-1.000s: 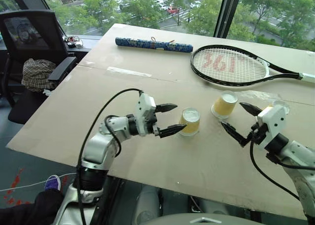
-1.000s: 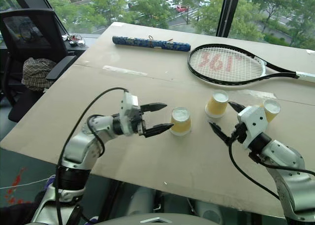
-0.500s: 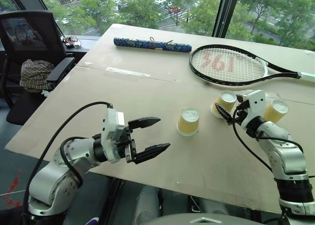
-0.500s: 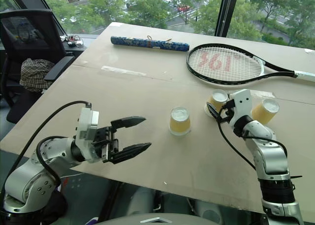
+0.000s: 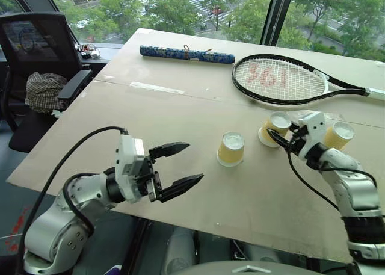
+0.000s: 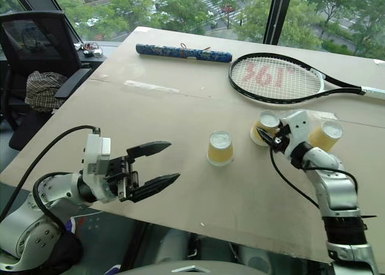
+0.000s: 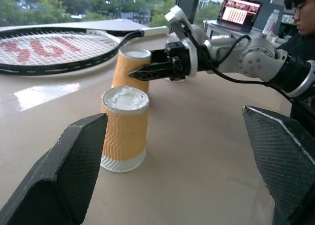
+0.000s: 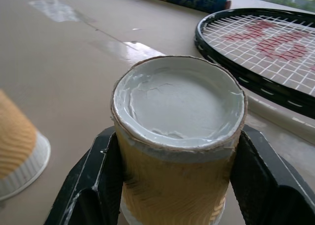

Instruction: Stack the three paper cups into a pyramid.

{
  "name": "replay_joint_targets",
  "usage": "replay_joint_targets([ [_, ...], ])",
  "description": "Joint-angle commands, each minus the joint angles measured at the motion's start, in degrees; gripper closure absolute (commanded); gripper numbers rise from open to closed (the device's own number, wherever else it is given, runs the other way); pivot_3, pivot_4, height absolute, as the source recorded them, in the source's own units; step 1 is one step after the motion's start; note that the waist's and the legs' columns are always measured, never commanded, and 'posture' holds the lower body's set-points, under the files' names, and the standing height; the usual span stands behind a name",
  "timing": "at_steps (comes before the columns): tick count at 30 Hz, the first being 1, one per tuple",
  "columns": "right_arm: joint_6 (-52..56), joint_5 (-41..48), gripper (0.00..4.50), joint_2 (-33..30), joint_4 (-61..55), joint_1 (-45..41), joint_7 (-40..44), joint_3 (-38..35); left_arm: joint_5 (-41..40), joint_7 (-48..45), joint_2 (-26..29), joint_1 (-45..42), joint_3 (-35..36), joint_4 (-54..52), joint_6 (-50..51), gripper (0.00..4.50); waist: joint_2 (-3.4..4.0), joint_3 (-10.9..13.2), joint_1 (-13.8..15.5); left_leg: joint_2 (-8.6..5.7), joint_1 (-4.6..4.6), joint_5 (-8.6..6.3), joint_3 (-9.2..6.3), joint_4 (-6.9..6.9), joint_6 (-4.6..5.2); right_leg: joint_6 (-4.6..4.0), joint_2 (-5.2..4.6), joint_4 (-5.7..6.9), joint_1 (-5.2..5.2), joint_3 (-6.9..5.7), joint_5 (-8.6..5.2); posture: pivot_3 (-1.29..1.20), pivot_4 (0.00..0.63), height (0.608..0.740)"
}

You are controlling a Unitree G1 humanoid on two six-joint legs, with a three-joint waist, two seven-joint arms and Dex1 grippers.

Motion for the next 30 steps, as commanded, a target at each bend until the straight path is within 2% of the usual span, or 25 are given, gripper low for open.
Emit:
replay_joint_targets([
  [1, -1.73, 5.61, 2.31, -4.0, -6.28, 4.99, 8.44, -4.14, -4.31, -6.84, 2.87, 2.1, 4.02, 2.95, -0.05, 0.0, 0.01, 0.01, -0.06, 0.01, 0.02, -0.01, 0.0, -0.03, 0.01, 0.0, 0.01, 0.0, 0.0, -0.01, 0.0, 0.0, 0.15, 0.74],
  [5, -1.96, 7.73, 2.31, -5.59, -9.71, 9.07, 12.5, -3.25, -3.5, -11.99, 4.64, 4.03, 5.23, 5.68, -1.72, 0.0, 0.06, 0.02, -0.42, 0.07, 0.05, -0.02, -0.03, -0.05, 0.02, 0.0, -0.01, 0.01, -0.01, -0.02, -0.02, 0.0, 0.15, 0.74],
  [11, -2.05, 5.26, 2.31, -2.68, -12.08, 8.91, 10.03, 1.55, -3.38, -14.25, 4.85, 5.22, 6.51, 6.46, -3.1, 0.0, 0.06, 0.03, -0.23, 0.1, 0.05, -0.02, -0.03, -0.01, 0.02, 0.0, -0.06, 0.01, -0.02, -0.02, -0.03, 0.0, 0.15, 0.74],
  [16, -3.87, 1.03, 2.31, -1.81, -11.2, 7.86, 9.28, 6.32, -2.71, -14.45, 4.96, 6.48, 7.72, 6.59, -3.58, 0.0, 0.06, 0.03, -0.19, 0.08, 0.02, -0.02, -0.03, -0.03, 0.02, -0.03, -0.07, -0.02, -0.04, -0.02, -0.03, 0.0, 0.15, 0.74],
  [26, -6.05, -3.59, 2.31, -1.88, -6.38, 5.07, 9.79, 9.39, -2.68, -12.82, 4.19, 7.11, 7.02, 4.98, -3.59, 0.0, 0.06, 0.03, -0.18, 0.07, 0.02, -0.02, -0.03, -0.03, 0.02, -0.14, -0.07, -0.01, -0.04, -0.04, -0.1, 0.0, 0.15, 0.74],
  [28, -7.47, -4.55, 1.27, -2.35, -5.46, 5.19, 10.52, 9.59, -2.69, -12.49, 4.09, 6.96, 6.77, 4.8, -3.53, 0.0, 0.06, 0.03, -0.18, 0.07, 0.02, -0.02, -0.04, -0.03, 0.02, -0.14, -0.07, -0.01, -0.03, -0.04, -0.09, 0.0, 0.15, 0.74],
  [30, -9.61, -5.45, 0.47, -2.89, -5.39, 5.69, 10.85, 8.97, -2.83, -12.14, 4.06, 6.71, 6.59, 4.57, -3.36, 0.0, 0.06, 0.03, -0.15, 0.07, 0.02, -0.02, -0.04, -0.03, 0.02, -0.14, -0.06, -0.01, -0.03, -0.05, -0.09, 0.0, 0.15, 0.74],
])
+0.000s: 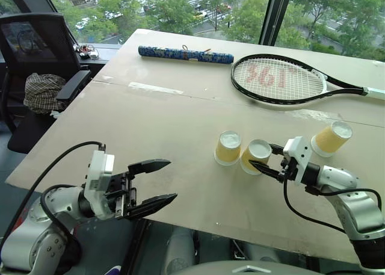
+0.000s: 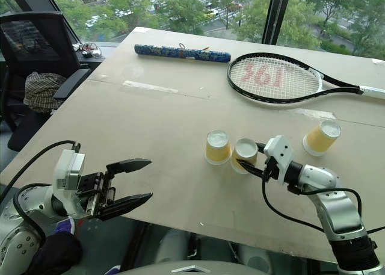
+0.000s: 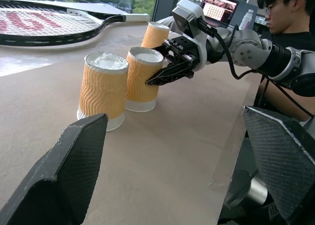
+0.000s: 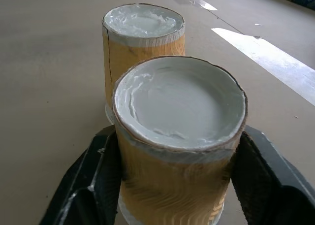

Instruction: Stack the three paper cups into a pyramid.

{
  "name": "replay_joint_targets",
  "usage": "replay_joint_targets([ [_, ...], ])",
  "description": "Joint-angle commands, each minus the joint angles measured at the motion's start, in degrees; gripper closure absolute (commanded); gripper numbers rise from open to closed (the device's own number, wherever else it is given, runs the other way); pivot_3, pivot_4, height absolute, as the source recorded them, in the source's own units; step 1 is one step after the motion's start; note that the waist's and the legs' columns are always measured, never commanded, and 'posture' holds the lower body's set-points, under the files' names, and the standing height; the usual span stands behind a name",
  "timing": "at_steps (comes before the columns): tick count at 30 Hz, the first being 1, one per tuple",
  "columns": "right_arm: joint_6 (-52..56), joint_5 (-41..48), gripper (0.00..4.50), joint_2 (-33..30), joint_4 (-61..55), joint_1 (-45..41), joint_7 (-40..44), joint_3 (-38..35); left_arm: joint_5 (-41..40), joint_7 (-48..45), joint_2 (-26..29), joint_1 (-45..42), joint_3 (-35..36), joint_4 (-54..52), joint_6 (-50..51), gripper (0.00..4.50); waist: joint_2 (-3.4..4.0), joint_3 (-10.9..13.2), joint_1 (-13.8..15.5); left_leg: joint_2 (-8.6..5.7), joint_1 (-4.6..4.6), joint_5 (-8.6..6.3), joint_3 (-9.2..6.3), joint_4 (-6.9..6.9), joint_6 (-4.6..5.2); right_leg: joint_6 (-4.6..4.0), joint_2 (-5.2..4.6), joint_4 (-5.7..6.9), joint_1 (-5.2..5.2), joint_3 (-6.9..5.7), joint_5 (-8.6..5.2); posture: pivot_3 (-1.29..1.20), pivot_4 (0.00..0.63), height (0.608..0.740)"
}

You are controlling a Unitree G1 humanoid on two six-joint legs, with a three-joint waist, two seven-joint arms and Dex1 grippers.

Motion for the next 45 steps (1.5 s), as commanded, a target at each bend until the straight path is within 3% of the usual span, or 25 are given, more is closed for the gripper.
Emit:
replay_joint_targets([
  [1, -3.67, -1.02, 0.03, -1.4, -0.22, 0.66, 1.1, -0.98, -0.5, 0.86, -0.08, -0.53, 0.4, -2.21, -0.66, 0.0, 0.01, 0.01, 0.02, -0.01, 0.0, 0.0, 0.0, 0.0, 0.0, 0.0, 0.0, 0.0, 0.0, 0.0, 0.0, 0.0, 0.15, 0.74],
  [4, -3.61, 1.93, 0.03, -2.66, -2.12, 1.55, 2.57, -3.74, -1.02, 1.39, 0.08, -1.17, 0.09, -2.52, -0.18, 0.0, 0.02, 0.01, 0.02, -0.01, -0.01, 0.0, 0.01, 0.0, 0.0, 0.08, 0.01, 0.0, 0.0, 0.01, 0.05, 0.0, 0.15, 0.74],
  [7, 0.72, 10.64, 0.03, -4.35, -7.08, 2.54, 3.92, -9.79, -1.76, 1.85, 0.37, -2.84, -0.77, -2.76, 0.67, 0.0, 0.03, 0.03, 0.18, -0.01, -0.01, 0.0, 0.01, 0.0, 0.0, 0.1, 0.01, 0.0, 0.0, 0.01, 0.06, 0.0, 0.15, 0.74],
  [11, 6.78, 19.39, 0.03, -4.82, -9.01, 0.91, 0.19, -17.16, -2.48, 2.25, 0.5, -5.74, -1.87, -2.61, 1.59, 0.0, 0.02, 0.02, 0.18, -0.01, 0.01, 0.0, -0.01, 0.0, 0.0, 0.11, 0.01, 0.0, 0.01, 0.01, 0.06, 0.0, 0.15, 0.74],
  [13, 6.36, 17.54, 0.03, -4.86, -6.96, -0.66, -3.09, -19.61, -2.79, 2.59, 0.45, -7.35, -2.42, -2.46, 2.12, 0.0, 0.03, 0.02, 0.21, -0.02, 0.01, 0.0, -0.01, 0.0, 0.0, 0.1, 0.02, 0.01, 0.01, 0.01, 0.07, 0.0, 0.15, 0.74],
  [17, 2.49, 3.48, 0.03, -5.29, 2.31, -3.84, -14.0, -19.67, -2.82, 2.96, 0.17, -8.92, -3.26, -2.3, 2.55, 0.0, 0.01, 0.02, 0.04, -0.04, 0.0, 0.0, 0.02, 0.0, 0.0, 0.1, 0.04, -0.01, 0.01, 0.03, 0.07, 0.0, 0.15, 0.74],
  [20, 1.89, -0.29, 0.03, -3.87, 4.92, -4.8, -19.43, -20.52, -2.77, 2.74, 0.36, -8.99, -3.4, -2.36, 2.63, 0.0, 0.04, 0.03, 0.06, -0.08, -0.01, 0.01, 0.04, -0.02, -0.01, 0.1, 0.04, 0.0, -0.01, 0.04, 0.07, 0.0, 0.15, 0.74],
  [29, 3.56, -3.17, 0.03, 1.11, 4.74, -3.31, -28.88, -22.76, -2.56, 2.47, 0.77, -8.81, -2.79, -2.29, 2.66, 0.0, 0.08, 0.05, -0.06, -0.07, -0.01, 0.03, 0.06, -0.04, -0.04, 0.14, 0.05, 0.01, -0.01, 0.07, 0.07, 0.0, 0.15, 0.74],
  [42, 7.69, 0.25, 0.03, 4.88, 8.32, -3.33, -32.5, -26.34, -2.21, 2.95, 0.46, -8.62, -3.26, -2.71, 2.42, 0.0, 0.09, 0.05, -0.08, -0.06, 0.0, 0.03, 0.06, -0.05, -0.04, 0.14, 0.06, 0.01, -0.01, 0.07, 0.08, 0.0, 0.15, 0.74],
  [44, 8.27, 1.67, 0.56, 5.68, 9.98, -3.56, -32.13, -27.08, -2.03, 2.91, 0.48, -8.65, -3.33, -2.64, 2.32, 0.0, 0.08, 0.04, -0.11, -0.06, 0.0, 0.02, 0.05, -0.05, -0.03, 0.14, 0.06, 0.01, -0.01, 0.07, 0.08, 0.0, 0.15, 0.74],
  [45, 7.68, 1.88, 1.04, 5.86, 10.27, -3.58, -31.85, -27.18, -1.96, 2.78, 0.54, -8.62, -3.27, -2.57, 2.23, 0.0, 0.07, 0.04, -0.11, -0.06, 0.01, 0.02, 0.05, -0.05, -0.03, 0.14, 0.07, 0.01, 0.0, 0.07, 0.08, 0.0, 0.15, 0.74],
])
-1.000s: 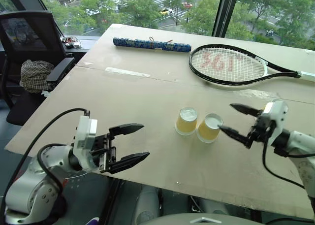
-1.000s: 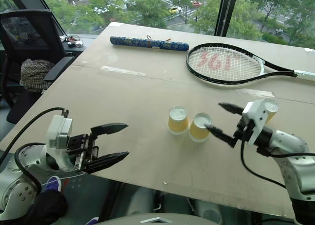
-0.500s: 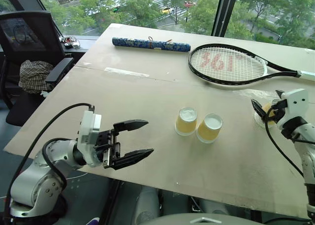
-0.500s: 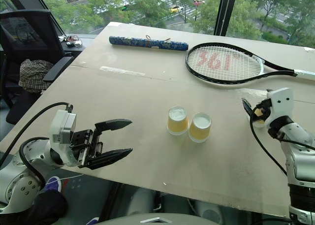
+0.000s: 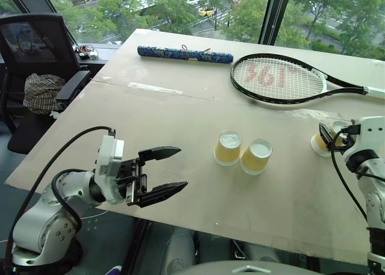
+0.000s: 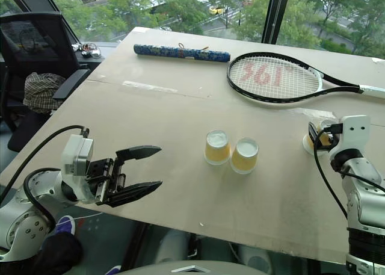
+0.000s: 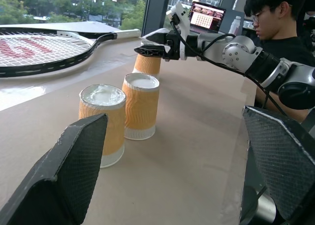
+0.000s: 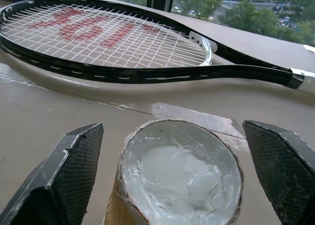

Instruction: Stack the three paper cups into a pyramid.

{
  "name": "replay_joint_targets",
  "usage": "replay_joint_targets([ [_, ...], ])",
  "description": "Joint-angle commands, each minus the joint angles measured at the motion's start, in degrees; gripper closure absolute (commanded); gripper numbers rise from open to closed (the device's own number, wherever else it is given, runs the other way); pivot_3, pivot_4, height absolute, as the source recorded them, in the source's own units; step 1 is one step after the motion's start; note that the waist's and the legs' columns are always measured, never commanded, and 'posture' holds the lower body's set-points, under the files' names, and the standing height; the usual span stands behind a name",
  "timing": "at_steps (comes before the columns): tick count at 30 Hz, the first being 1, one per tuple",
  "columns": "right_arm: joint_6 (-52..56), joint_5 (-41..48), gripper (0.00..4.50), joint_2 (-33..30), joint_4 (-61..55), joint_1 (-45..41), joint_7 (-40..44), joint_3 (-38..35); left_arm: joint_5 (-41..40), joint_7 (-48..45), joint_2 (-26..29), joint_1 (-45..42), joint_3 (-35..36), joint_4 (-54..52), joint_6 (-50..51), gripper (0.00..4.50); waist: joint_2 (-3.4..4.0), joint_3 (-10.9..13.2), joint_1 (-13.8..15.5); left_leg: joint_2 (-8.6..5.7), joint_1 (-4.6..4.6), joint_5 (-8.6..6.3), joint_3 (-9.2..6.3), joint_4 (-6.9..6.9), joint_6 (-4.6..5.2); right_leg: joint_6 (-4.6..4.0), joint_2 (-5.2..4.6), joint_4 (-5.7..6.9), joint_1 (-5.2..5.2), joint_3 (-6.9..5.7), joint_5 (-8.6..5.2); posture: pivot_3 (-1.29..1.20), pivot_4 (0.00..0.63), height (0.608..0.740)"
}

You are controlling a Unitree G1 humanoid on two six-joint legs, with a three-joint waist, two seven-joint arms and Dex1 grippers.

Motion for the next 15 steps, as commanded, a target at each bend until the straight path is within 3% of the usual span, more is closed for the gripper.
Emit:
replay_joint_targets([
  [1, -0.49, 2.71, 1.43, 0.75, 1.43, -0.37, 0.76, -2.81, -0.24, -0.35, 0.42, -0.13, 0.37, -1.51, -0.73, 0.0, 0.02, 0.01, -0.01, 0.0, 0.0, 0.0, 0.0, 0.0, 0.0, 0.0, 0.0, 0.0, 0.0, 0.0, 0.0, 0.0, 0.15, 0.74],
  [4, -0.36, 5.48, 2.26, 0.33, -0.49, -0.88, 2.99, -3.43, -0.62, -0.44, 0.65, -0.47, 0.86, -0.99, -0.53, 0.0, 0.04, 0.01, -0.02, -0.01, -0.01, 0.0, 0.01, 0.0, 0.01, 0.0, 0.0, 0.0, 0.0, 0.01, 0.0, 0.0, 0.15, 0.74],
  [7, 0.82, 8.96, 2.31, -1.5, -2.7, -1.42, 7.2, -3.13, -0.35, -1.01, 0.86, -0.32, 1.04, -0.39, -0.69, 0.0, 0.07, 0.03, -0.02, 0.0, 0.0, -0.01, 0.01, 0.0, 0.01, 0.0, 0.0, 0.0, 0.0, 0.01, 0.0, 0.0, 0.15, 0.74],
  [11, 8.4, 23.56, 2.31, -5.26, -14.61, -3.9, 17.6, -0.01, 0.87, -0.35, -0.54, -1.02, 1.93, 2.21, -2.69, 0.0, 0.34, 0.18, -0.24, 0.01, 0.01, -0.01, 0.04, -0.02, 0.02, 0.0, 0.01, 0.0, -0.02, 0.06, 0.0, 0.0, 0.15, 0.74],
  [15, 14.77, 30.4, 2.31, -7.2, -19.25, -11.17, 18.83, 4.82, 1.29, -2.34, -0.05, -0.01, 2.14, 4.34, -3.11, 0.0, 0.29, 0.16, -0.19, 0.11, 0.05, -0.02, -0.03, -0.04, 0.03, 0.0, 0.12, 0.01, -0.01, 0.02, 0.0, 0.0, 0.15, 0.74],
])
